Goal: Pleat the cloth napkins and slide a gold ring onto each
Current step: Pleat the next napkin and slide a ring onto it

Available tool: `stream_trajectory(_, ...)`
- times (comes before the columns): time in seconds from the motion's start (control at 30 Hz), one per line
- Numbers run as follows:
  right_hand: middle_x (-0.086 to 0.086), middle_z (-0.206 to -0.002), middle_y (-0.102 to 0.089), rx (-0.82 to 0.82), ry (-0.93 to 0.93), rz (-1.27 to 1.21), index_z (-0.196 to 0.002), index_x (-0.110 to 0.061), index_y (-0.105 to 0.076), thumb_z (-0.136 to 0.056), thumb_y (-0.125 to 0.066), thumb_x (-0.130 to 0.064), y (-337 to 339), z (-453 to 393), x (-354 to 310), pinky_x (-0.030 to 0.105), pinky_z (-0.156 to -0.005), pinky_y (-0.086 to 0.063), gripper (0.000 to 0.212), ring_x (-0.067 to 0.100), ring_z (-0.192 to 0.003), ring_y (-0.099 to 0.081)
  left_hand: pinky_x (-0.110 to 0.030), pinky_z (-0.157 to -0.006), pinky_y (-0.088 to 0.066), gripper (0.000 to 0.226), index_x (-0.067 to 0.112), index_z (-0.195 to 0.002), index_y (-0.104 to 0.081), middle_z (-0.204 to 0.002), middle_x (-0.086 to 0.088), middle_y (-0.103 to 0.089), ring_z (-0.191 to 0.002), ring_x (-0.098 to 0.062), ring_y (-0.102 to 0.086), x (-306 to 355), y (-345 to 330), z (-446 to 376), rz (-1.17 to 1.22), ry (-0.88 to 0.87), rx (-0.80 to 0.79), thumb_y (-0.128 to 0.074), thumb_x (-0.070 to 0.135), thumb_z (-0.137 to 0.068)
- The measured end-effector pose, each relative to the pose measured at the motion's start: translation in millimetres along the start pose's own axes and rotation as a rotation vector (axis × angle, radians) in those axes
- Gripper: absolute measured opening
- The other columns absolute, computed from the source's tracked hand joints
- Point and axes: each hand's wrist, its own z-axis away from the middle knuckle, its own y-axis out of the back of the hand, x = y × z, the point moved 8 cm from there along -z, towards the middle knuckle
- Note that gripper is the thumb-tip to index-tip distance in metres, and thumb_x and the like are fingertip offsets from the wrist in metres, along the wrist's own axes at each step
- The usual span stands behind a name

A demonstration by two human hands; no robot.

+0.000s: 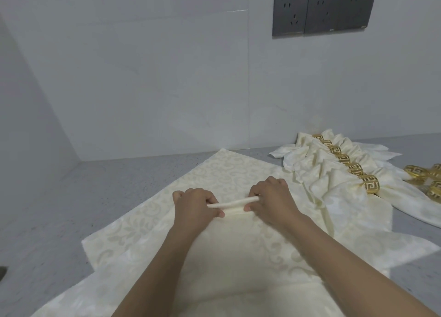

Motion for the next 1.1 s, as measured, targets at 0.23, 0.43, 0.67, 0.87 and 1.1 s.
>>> stream_trajectory(0.23, -0.003, -0.075, -0.058, -0.102, -0.035, -0.109, -0.052, -0.040, -0.051, -0.062, -0.079, -0.047, -4.0, 14.5, 8.8, 0.014, -0.076, -0.025, 0.030, 0.020, -0.088, -0.047, -0.019, -0.078, -0.033, 0.018, 0.033, -0.062, -0.064, -0.072, 0.012, -0.062, -0.094, -0.017, -0.027, -2.8, -1.3, 18.7, 0.047, 0.033, -0.117, -0.082, 0.034, -0.065)
stream_trajectory(0.43, -0.011, -0.076, -0.061, -0.139, -0.038, -0.148, -0.062, -0.031, -0.061, -0.069, -0.079, -0.039, 10.7, 36.5, -1.5, 0.013, -0.060, -0.027, 0.021, 0.008, -0.073, -0.051, -0.026, -0.084, -0.028, 0.010, 0.029, -0.072, -0.074, -0.071, 0.014, -0.060, -0.085, -0.007, -0.034, 2.5, 3.6, 34.9, 0.038, 0.021, -0.171, -0.080, 0.036, -0.069)
stream_trajectory(0.67, 0.003, -0.065, -0.059, -0.046, -0.119, -0.291, -0.061, -0.010, -0.061, -0.079, -0.049, -0.064, 5.1, 52.1, 10.3, 0.027, -0.057, -0.038, 0.058, 0.016, -0.062, -0.056, -0.030, -0.092, -0.027, 0.051, 0.017, -0.051, -0.042, -0.061, 0.001, -0.043, -0.062, -0.011, -0.040, -6.8, -1.0, 52.0, 0.126, 0.094, -0.130, -0.060, 0.049, -0.086)
stream_trajectory(0.87, -0.012, -0.077, -0.056, -0.008, -0.097, -0.254, -0.069, -0.029, -0.062, -0.079, -0.072, -0.037, 3.0, 51.3, 3.5, 0.021, -0.069, -0.033, 0.017, 0.011, -0.081, -0.050, -0.030, -0.095, -0.032, 0.016, 0.023, -0.065, -0.070, -0.078, 0.013, -0.059, -0.082, 0.004, -0.038, -14.2, -3.0, 54.6, 0.237, 0.131, -0.032, -0.077, 0.034, -0.075)
stream_trajectory(1.1, -0.011, -0.125, -0.049, -0.039, -0.058, -0.034, -0.124, -0.031, -0.053, -0.085, -0.062, -0.045, 0.5, 43.2, 3.5, 0.028, -0.097, -0.024, 0.042, 0.015, -0.118, -0.038, -0.025, -0.086, -0.021, 0.037, 0.036, -0.090, -0.056, -0.099, 0.016, -0.050, -0.103, -0.010, -0.032, -15.4, -4.2, 40.1, 0.099, 0.108, -0.082, -0.081, 0.046, -0.065)
